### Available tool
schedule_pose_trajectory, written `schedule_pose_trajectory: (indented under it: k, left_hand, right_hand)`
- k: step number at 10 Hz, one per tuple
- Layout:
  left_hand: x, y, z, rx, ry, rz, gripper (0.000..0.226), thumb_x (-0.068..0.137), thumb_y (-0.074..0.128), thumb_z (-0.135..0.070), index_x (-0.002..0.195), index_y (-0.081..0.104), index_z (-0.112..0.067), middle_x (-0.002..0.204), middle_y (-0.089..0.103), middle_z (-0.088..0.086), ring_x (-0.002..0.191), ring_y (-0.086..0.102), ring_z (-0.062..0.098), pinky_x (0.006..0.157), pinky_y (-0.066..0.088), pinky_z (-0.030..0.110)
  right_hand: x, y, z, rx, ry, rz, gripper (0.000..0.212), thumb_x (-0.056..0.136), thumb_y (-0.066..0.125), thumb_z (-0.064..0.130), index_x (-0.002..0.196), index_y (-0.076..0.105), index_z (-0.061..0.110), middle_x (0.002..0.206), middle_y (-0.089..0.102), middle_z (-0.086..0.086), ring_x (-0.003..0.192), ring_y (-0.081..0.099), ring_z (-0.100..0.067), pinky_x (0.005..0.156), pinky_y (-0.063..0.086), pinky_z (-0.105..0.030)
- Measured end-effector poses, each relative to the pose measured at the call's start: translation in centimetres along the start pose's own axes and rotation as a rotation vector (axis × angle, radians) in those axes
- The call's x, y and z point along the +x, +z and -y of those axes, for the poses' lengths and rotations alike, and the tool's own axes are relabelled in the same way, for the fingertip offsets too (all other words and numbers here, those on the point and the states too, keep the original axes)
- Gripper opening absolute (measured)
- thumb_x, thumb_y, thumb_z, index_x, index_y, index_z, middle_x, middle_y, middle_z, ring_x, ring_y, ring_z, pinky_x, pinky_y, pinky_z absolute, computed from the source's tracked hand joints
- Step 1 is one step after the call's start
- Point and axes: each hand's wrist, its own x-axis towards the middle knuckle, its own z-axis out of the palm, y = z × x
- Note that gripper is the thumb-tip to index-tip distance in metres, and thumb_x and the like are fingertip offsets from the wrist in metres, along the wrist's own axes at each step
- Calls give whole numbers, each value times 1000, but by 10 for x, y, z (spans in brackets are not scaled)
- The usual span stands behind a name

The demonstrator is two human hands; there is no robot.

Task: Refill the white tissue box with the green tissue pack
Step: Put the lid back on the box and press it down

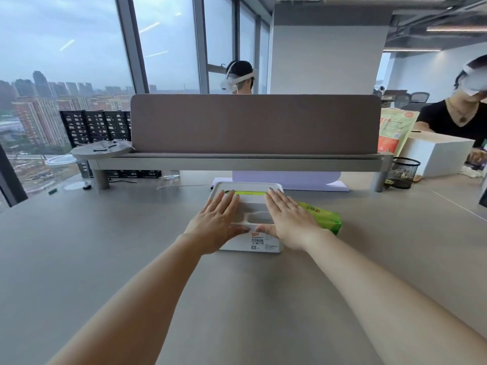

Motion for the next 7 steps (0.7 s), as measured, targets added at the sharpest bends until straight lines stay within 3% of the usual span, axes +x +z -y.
schedule_pose_trajectory:
  k: [3, 5, 6, 7]
  left_hand:
    - [47, 10, 7, -30, -25, 41, 86, 87, 27, -64, 149, -6, -13, 159, -8, 5, 145, -14, 20, 119, -5, 35]
    - [48, 6, 6, -21, -73, 125, 87, 88, 20, -66, 147, -13, -12, 158, -17, 5, 144, -19, 20, 118, -8, 35]
    - [36, -6, -4, -167, -86, 100, 88, 86, 20, -68, 147, -14, -15, 157, -19, 2, 143, -21, 16, 119, -7, 35]
    - [21, -41, -10, -417, -102, -99, 83, 89, 34, -59, 149, -3, -15, 159, -8, 1, 144, -14, 15, 118, -4, 33]
  right_hand:
    - [44, 4, -26, 32, 7, 42, 85, 90, 24, 63, 147, -16, 12, 157, -22, -4, 145, -19, -16, 119, -6, -33]
    - [46, 2, -24, 42, 47, 59, 85, 91, 24, 61, 146, -17, 11, 157, -23, -5, 144, -19, -16, 119, -6, -34]
    - [33, 1, -24, 300, 92, -38, 91, 87, 30, 65, 147, -15, 14, 157, -22, -2, 145, -18, -15, 119, -6, -34]
    - [15, -21, -28, 540, 116, -315, 85, 86, 38, 60, 150, 6, 13, 160, -1, -4, 147, -5, -18, 119, 0, -36]
